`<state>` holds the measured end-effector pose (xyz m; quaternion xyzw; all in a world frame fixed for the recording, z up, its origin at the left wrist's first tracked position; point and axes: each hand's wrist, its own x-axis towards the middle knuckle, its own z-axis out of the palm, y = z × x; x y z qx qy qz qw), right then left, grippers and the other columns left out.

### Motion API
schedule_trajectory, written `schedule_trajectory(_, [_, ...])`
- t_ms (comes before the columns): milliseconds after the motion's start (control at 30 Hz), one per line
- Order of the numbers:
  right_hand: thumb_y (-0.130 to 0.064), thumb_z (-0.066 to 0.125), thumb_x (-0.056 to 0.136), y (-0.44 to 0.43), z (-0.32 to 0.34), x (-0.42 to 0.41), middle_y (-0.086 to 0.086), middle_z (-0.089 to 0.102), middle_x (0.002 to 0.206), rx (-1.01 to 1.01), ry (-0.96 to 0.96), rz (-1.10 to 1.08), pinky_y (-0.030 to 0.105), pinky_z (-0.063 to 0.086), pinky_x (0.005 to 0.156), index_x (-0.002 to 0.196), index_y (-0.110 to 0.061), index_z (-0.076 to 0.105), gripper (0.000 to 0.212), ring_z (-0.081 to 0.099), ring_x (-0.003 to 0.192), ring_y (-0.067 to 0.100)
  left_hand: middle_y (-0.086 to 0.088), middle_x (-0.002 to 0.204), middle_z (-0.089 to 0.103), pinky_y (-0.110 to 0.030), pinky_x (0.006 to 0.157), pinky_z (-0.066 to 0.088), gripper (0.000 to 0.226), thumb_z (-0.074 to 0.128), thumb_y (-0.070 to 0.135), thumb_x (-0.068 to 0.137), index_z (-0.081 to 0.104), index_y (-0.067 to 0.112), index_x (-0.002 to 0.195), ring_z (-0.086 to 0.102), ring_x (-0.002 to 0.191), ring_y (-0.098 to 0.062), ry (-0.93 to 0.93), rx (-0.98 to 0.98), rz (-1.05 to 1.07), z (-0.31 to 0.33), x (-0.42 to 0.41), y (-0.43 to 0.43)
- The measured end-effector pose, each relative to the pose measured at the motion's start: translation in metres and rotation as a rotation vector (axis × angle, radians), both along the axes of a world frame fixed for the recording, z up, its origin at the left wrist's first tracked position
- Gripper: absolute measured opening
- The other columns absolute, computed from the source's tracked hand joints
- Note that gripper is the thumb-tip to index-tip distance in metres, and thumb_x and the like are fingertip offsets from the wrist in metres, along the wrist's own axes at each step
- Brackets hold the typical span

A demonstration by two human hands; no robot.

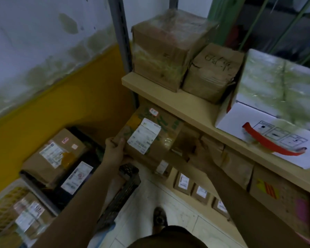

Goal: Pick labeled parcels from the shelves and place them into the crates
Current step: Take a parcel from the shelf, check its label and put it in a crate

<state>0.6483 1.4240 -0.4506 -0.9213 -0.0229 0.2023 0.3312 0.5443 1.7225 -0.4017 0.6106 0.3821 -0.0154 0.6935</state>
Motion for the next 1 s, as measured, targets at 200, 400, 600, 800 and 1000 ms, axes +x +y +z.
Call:
schedule_trajectory(200, [-0.033,0.053,0.1,-0.037,-0.037,0.01,0.014,0.005,0.165,-0.547,0.045,0.45,0.063,0.026,0.117,0.157,-0.023,0.013,0.07,0.009,0.152,0.044,-0.009,0.124,0.044,-0.049,0.069,0.059,0.037,0.05,0.028,0.107,0.028,0.02,0.136,0.061,0.096,-0.031,0.095,0.021,0.052,-0.021,0.049,-0.017])
schedule_trajectory(400, [-0.031,0.055,0.101,-0.038,-0.032,0.006,0.008,-0.02,0.167,-0.593,0.125,0.51,0.068,0.015,0.119,0.16,-0.035,0.006,0.076,-0.016,0.153,0.043,-0.017,0.141,0.042,-0.058,0.077,0.06,0.055,0.058,0.034,0.103,0.026,0.02,0.146,0.055,0.118,-0.044,0.186,0.029,0.088,-0.04,0.085,-0.026])
schedule_trajectory(600, [-0.03,0.057,0.099,-0.042,-0.028,0.006,0.008,-0.023,0.166,-0.627,0.119,0.54,0.068,0.026,0.115,0.158,-0.043,0.0,0.083,-0.015,0.153,0.044,-0.021,0.147,0.045,-0.049,0.052,0.06,0.082,0.07,0.035,0.096,0.018,0.022,0.159,0.058,0.114,-0.049,0.224,-0.061,0.116,-0.057,0.112,-0.015])
schedule_trajectory(800, [-0.03,0.06,0.097,-0.041,-0.028,0.003,0.001,-0.027,0.166,-0.615,0.125,0.457,0.07,0.016,0.118,0.157,-0.048,0.003,0.085,-0.018,0.153,0.038,-0.02,0.148,0.046,-0.056,0.065,0.06,0.085,0.073,0.036,0.094,0.02,0.021,0.159,0.057,0.118,-0.049,0.217,-0.112,0.132,-0.061,0.129,-0.013])
schedule_trajectory(1000, [-0.015,0.064,0.092,-0.038,-0.033,0.002,-0.001,-0.018,0.168,-0.577,0.111,0.377,0.067,0.022,0.117,0.157,-0.043,0.016,0.086,-0.012,0.155,0.036,-0.015,0.144,0.053,-0.048,0.073,0.058,0.065,0.066,0.01,0.098,0.034,0.022,0.153,0.059,0.12,-0.041,0.007,-0.317,-0.008,-0.076,0.115,-0.025])
